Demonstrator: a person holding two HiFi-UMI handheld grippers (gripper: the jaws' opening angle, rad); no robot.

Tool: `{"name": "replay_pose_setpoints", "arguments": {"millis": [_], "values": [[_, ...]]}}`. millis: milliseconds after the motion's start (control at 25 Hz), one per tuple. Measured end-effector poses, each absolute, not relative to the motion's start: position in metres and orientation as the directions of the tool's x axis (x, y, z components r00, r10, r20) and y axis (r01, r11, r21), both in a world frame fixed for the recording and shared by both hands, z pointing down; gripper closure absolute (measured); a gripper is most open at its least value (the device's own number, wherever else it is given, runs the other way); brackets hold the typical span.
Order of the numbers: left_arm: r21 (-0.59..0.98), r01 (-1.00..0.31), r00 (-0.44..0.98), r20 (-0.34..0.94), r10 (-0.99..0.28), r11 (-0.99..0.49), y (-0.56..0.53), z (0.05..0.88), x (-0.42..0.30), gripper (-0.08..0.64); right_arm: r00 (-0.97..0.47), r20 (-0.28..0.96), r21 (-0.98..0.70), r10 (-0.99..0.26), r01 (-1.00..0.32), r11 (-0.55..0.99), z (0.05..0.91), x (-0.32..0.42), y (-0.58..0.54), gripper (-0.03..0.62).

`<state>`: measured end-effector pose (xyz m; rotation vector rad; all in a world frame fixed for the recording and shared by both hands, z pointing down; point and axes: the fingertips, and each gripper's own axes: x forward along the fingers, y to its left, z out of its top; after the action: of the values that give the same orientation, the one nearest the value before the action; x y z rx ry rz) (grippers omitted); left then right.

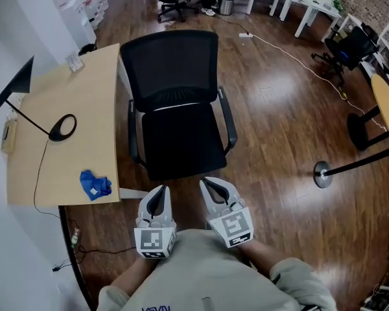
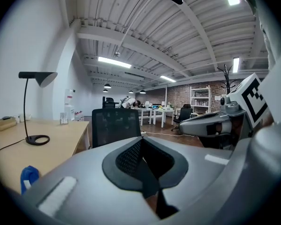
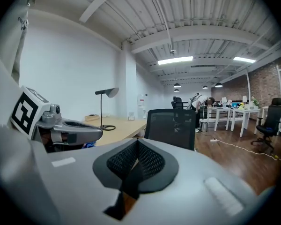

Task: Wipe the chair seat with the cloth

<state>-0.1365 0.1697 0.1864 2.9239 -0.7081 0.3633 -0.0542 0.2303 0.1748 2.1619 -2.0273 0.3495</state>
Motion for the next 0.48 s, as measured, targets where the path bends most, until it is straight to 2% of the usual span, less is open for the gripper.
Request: {"name": "replay_pose_setpoints", "arguments": {"millis": [320, 480], "values": [[0.023, -0.546, 0.802, 0.302, -0.515, -0.837, 0.221, 0.184, -0.119, 0.555, -0.04, 0.281, -0.095, -0.959, -0.995, 0.014, 0.19, -0.035, 0.283, 0.592], [0.015, -0.556, 0.8, 0.28, -0.53, -0.831, 0.223, 0.182, -0.123, 0.555, -0.047, 0.268, -0.093, -0.962, -0.995, 0.023, 0.185, -0.037, 0.287, 0.592]]}}
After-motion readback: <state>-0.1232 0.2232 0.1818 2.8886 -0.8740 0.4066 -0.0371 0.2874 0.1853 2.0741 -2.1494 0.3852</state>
